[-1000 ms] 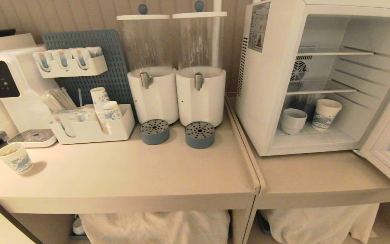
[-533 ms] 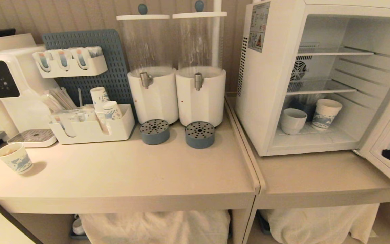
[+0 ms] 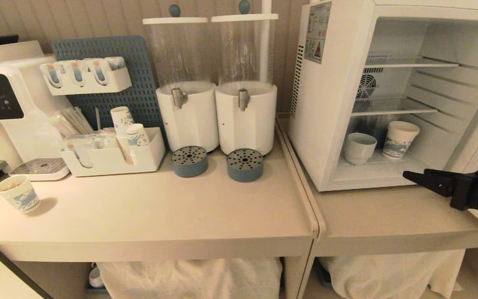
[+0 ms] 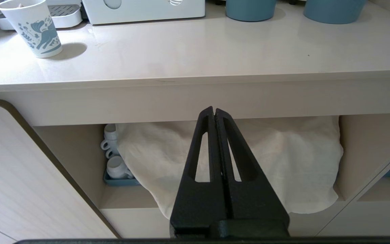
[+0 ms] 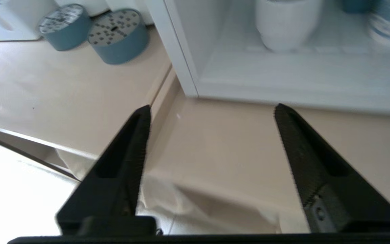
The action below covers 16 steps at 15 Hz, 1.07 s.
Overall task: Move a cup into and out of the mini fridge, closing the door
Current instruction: Take the ceramic cup out of the freezer
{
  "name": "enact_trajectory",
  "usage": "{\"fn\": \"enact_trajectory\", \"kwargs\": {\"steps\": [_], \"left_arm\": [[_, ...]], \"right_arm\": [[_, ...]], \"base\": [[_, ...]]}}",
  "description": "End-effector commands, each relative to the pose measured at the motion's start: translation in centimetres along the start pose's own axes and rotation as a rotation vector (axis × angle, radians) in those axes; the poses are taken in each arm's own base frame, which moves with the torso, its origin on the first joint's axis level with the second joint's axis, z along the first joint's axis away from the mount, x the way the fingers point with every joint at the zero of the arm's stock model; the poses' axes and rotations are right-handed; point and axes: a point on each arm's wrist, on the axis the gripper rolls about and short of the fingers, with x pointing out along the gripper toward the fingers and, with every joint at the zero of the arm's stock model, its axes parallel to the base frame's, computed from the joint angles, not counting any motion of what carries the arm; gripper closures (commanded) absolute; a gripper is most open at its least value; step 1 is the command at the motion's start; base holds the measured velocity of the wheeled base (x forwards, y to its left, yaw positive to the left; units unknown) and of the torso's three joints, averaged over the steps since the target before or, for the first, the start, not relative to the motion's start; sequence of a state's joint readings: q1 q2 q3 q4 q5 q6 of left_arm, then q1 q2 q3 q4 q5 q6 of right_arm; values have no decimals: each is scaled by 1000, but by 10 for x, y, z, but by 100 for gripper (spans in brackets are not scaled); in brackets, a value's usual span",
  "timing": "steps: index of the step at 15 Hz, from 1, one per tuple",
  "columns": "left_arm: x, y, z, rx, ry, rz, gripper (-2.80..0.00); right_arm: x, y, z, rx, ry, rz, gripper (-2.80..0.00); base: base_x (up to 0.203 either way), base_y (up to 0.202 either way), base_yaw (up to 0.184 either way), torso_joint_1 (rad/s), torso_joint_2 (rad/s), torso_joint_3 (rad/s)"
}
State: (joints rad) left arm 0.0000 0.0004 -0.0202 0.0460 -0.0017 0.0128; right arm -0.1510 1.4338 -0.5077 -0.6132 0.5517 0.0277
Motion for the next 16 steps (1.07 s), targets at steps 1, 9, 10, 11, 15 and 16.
{"fn": "enact_trajectory", "kwargs": {"steps": [1,9,10,11,15,16], "left_arm": [[0,0,0,0,0,0,0],[0,0,0,-8,-6,0,0],[0,0,0,-8,-8,0,0],[0,0,0,-8,-8,0,0],[0,0,0,-10,-9,0,0],[1,0,0,-14,-16,2,0]], "right_arm": [[28,-22,-18,31,39,23,-280],[107,-77,-29,21,-48,103,-280],[114,-82,-30,22,-49,104,-280],[120,-85,-30,22,-51,105,-280],[141,-99,-34,23,-51,101,-280],[143,-100,-32,22,-52,101,-280]], "base": [[0,0,0,0,0,0],[0,0,0,0,0,0],[0,0,0,0,0,0],[0,0,0,0,0,0],[0,0,0,0,0,0],[0,0,0,0,0,0]]}}
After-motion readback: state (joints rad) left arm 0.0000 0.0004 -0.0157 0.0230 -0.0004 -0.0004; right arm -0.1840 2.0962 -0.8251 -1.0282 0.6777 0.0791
